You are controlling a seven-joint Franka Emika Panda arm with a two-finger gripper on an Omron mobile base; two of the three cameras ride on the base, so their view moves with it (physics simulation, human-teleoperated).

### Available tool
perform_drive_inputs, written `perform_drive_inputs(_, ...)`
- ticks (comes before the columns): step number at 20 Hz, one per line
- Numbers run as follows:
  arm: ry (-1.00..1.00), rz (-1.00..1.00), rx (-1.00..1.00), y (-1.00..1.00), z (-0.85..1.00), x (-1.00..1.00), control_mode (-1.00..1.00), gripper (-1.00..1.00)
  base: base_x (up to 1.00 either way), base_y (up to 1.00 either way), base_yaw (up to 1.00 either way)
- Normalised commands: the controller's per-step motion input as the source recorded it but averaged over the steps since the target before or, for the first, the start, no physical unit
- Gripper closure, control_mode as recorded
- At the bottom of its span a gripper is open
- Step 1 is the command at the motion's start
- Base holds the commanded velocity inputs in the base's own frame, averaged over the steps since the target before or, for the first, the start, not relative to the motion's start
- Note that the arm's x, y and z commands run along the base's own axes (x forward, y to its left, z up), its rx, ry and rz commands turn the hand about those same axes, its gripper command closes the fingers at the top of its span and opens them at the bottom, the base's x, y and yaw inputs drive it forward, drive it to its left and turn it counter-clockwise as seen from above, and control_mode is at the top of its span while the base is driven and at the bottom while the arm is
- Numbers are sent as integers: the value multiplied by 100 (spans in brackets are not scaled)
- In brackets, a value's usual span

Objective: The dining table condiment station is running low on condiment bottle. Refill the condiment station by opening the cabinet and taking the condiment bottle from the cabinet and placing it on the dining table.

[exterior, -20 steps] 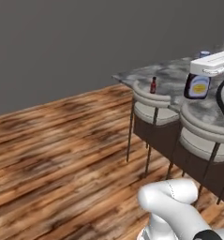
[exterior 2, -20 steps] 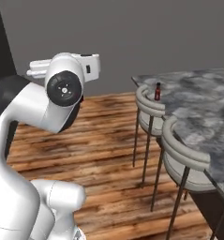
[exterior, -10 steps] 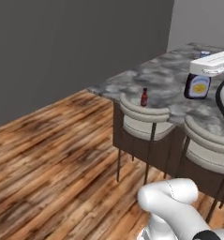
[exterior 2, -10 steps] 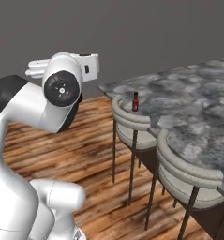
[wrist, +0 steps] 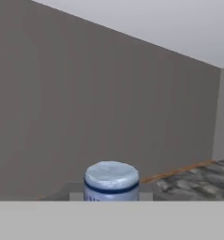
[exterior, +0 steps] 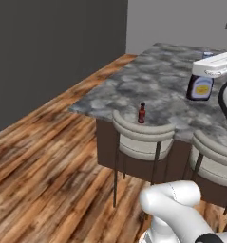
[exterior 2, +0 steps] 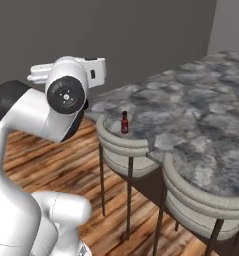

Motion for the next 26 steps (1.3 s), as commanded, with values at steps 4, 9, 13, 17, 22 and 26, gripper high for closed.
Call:
perform_drive_inputs(4, 0, 0, 0, 0, 0, 0, 100, 100, 84, 3, -40)
perform_drive_inputs(9, 0, 0, 0, 0, 0, 0, 100, 100, 80, 0, -34)
perform_drive_inputs(13, 0, 0, 0, 0, 0, 0, 100, 100, 59, 0, -17)
perform_drive_inputs(17, -2, -1, 0, 0, -1, 48, -100, 100, 39, 0, -4)
perform_drive_inputs(22, -3, 35, 2, -47, -48, 77, -100, 100, 0, 0, 0)
perform_drive_inputs(26, -1, 56, 0, -15, -82, 67, -100, 100, 0, 0, 0)
